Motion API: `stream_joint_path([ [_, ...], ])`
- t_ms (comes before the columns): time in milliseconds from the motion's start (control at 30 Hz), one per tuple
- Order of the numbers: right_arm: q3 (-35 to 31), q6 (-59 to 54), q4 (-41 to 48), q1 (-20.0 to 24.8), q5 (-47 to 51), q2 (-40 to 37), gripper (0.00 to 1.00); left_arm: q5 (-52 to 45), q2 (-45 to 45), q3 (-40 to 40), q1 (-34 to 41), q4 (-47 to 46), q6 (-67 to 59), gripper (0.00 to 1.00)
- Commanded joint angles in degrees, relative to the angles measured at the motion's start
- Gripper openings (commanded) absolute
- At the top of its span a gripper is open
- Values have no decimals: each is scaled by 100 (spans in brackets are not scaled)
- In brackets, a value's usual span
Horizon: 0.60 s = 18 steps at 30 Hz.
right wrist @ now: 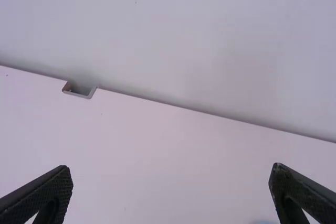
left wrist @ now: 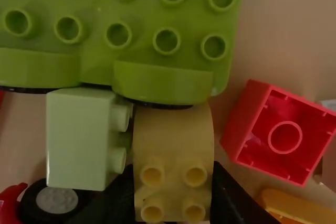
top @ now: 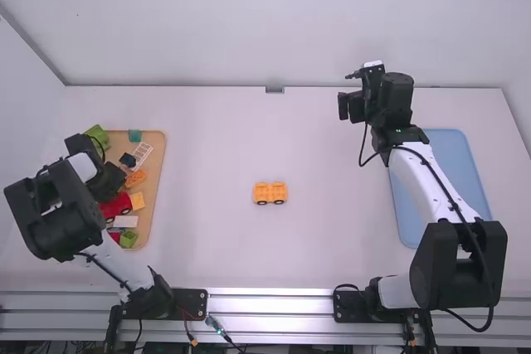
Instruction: Assemble lego blocks to make yellow taxi
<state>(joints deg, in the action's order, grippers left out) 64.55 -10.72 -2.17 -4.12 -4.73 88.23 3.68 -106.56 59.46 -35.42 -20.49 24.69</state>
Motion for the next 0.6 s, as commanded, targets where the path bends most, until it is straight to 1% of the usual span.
stream_joint_path([
  [0, 223, 20, 7, -4, 7, -144, 99, 22, -114, -70, 28, -20, 37, 33],
  [67, 223, 20, 7, -4, 7, -144, 99, 22, -111, -70, 26, 7, 35, 33],
  [100, 223, 20, 4, -7, 4, -144, 99, 15, -111, -70, 26, 48, -48, 30],
  [167, 223, 22, 2, -7, 4, -144, 99, -39, -101, -70, -2, 101, -184, 29],
  [233, 223, 44, 4, -7, -24, -144, 99, -339, -68, 52, -26, 72, -402, 26],
  [267, 223, 42, 4, -7, -31, -144, 99, -352, -66, 66, -26, 63, -409, 25],
  [333, 223, 35, 0, -7, -173, -144, 99, -431, -20, 286, -15, -120, -411, 21],
  [367, 223, 37, -15, -7, -225, -144, 99, -417, 52, 433, -15, -289, -382, 17],
  [400, 223, 37, -22, -7, -251, -144, 99, -413, 66, 448, -15, -308, -378, 16],
  [433, 223, 37, -46, -4, -297, -144, 99, -420, 208, 570, 2, -483, -350, 10],
  [533, 223, 20, -98, -9, -297, -144, 99, -431, 546, 671, 151, -686, -328, 2],
  [567, 223, 20, -109, -4, -297, -144, 99, -428, 671, 664, 214, -739, -306, 2],
])
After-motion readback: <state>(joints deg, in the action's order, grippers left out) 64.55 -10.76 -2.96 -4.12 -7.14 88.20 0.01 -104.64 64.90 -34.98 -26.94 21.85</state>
